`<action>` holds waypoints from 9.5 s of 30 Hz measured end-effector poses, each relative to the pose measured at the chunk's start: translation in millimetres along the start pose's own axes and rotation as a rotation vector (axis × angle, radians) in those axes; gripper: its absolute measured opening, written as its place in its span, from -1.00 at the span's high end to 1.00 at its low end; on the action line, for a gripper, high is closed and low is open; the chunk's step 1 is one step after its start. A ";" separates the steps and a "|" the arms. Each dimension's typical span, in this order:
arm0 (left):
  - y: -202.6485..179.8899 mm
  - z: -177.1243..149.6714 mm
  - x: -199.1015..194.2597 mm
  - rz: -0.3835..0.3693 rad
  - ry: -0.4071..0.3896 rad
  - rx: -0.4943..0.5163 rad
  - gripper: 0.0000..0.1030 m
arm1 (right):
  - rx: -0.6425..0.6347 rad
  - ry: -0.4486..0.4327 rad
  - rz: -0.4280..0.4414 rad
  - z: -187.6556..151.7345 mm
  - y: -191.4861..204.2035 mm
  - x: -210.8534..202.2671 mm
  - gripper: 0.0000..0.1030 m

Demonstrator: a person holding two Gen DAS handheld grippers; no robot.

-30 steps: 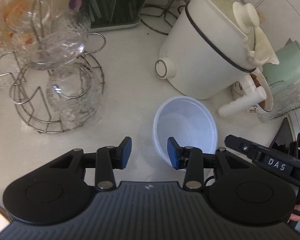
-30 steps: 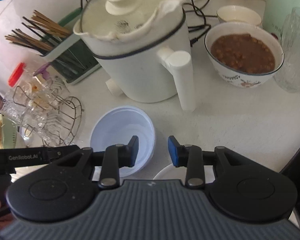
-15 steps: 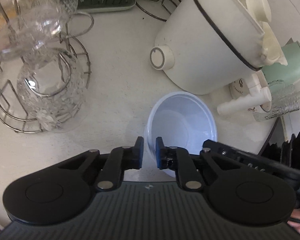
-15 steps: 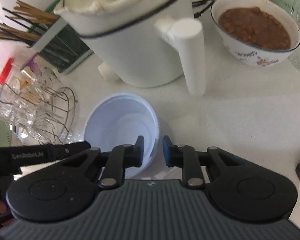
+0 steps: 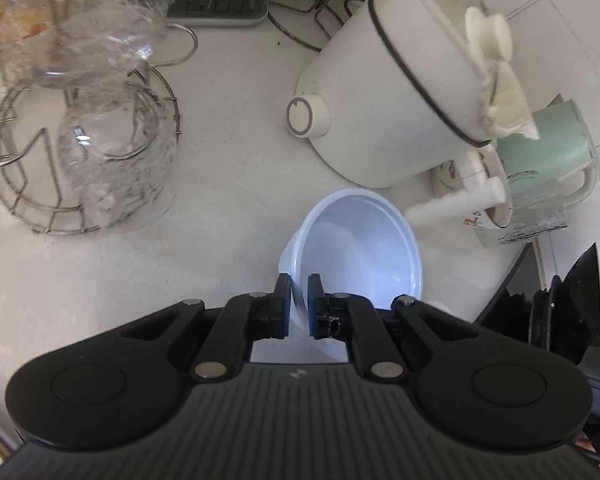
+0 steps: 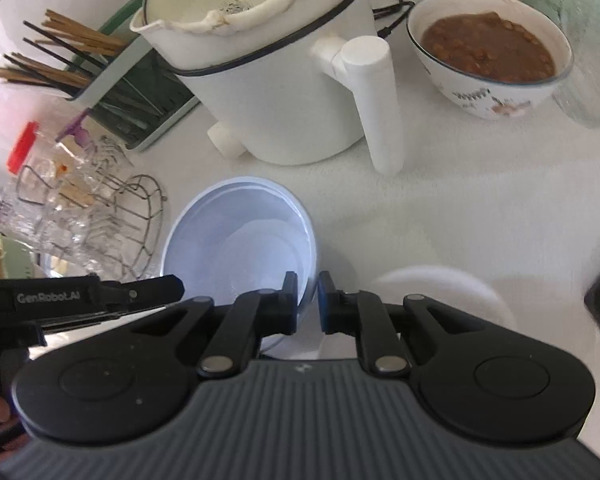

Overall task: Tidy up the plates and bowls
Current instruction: 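Lift the second translucent bowl with both grippers and lower it into the first bowl, then open both grippers and release the nested bowls, then move both grippers to the white opaque bowl rim and close them, then lift the white opaque bowl with both grippers, then carry the white bowl with both grippers toward the leaf-pattern plate stack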

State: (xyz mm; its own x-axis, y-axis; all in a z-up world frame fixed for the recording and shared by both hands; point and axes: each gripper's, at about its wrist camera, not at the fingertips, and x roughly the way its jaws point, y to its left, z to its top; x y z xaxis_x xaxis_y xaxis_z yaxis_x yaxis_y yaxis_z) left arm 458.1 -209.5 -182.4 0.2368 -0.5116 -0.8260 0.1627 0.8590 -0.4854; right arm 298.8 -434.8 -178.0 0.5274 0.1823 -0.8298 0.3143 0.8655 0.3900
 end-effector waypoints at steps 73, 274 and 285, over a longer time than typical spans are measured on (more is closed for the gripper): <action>102.8 -128.8 -122.4 0.146 -0.091 -0.055 0.79 | -0.272 0.009 0.099 -129.3 112.0 -25.2 0.68; 7.0 -94.0 -165.0 0.167 -0.299 -0.090 0.83 | -0.196 -0.100 0.147 -54.7 107.3 -90.4 0.76; 44.8 -107.3 -153.8 0.205 -0.244 -0.212 0.83 | -0.320 0.024 0.116 -64.4 132.0 -56.6 0.73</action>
State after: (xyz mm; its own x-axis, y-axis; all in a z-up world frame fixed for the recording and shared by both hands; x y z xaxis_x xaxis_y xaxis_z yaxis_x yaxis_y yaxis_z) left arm 326.2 -90.2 -107.9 0.4694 -0.2960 -0.8319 -0.1076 0.9159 -0.3867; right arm 259.6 -300.8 -105.3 0.5249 0.2954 -0.7982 -0.0122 0.9403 0.3400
